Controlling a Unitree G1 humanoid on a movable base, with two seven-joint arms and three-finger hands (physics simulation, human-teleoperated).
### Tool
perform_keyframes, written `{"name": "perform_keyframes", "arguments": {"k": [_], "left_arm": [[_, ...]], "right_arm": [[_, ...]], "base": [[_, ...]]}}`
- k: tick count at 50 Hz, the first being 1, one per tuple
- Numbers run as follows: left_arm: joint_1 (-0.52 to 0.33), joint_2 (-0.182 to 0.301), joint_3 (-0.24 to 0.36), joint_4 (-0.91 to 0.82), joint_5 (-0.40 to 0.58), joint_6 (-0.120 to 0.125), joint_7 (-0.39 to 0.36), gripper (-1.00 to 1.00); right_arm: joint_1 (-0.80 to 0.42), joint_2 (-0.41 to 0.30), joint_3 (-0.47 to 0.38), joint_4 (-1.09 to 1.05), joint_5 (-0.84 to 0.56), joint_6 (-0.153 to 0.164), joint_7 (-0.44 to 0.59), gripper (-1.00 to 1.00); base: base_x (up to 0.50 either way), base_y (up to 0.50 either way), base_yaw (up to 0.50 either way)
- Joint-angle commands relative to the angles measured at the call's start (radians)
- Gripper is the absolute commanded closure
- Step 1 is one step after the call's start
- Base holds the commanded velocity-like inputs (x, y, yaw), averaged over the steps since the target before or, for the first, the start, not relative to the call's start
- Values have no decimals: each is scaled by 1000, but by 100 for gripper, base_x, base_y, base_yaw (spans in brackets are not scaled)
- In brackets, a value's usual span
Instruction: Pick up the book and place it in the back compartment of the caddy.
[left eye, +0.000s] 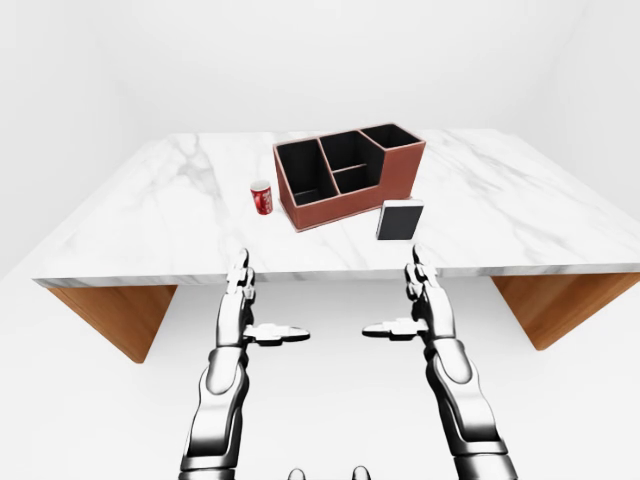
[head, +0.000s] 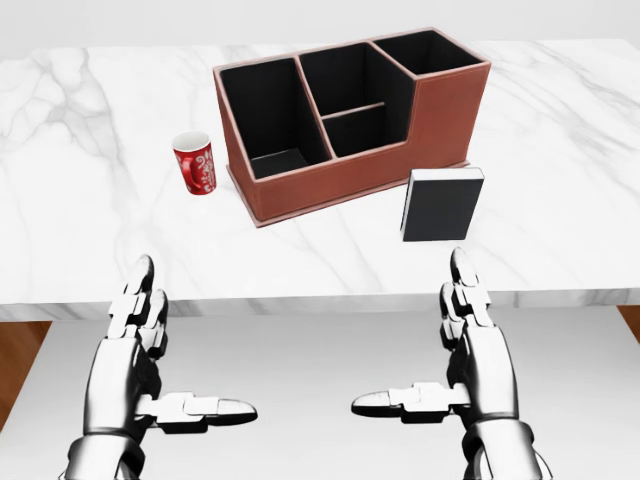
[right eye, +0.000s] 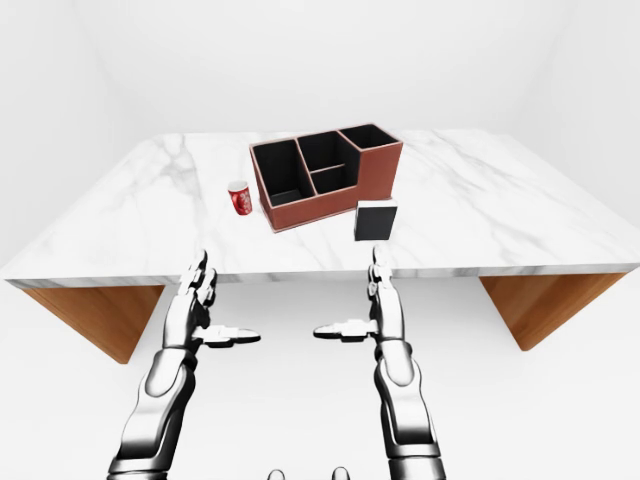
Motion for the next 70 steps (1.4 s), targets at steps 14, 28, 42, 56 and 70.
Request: {"name": "perform_keyframes", "arguments": {"k": [14,28,42,56,70], "left_arm": [[45,20,43,-261,-5,72,-45,-100],[53,25,86,-438,-19,72,-76,-100],[48,26,101,-465,-23,72,-82,-100],[53,24,99,-470,-22,72,-84,-100],[57,23,95,-478,-20,72,-85,-100]], "right_arm": [[51,-4,6,-234,10,72,19,-100],[95,-11,1,-466,-2,72,53,-100],[100,-20,-72,-557,38,72,110,-100],[99,-21,-89,-585,32,72,118,-100],[93,-20,-100,-586,33,72,119,-100]], "base": [[0,0,0],[0,0,0],[36,0,0],[50,0,0],[50,0,0]]}}
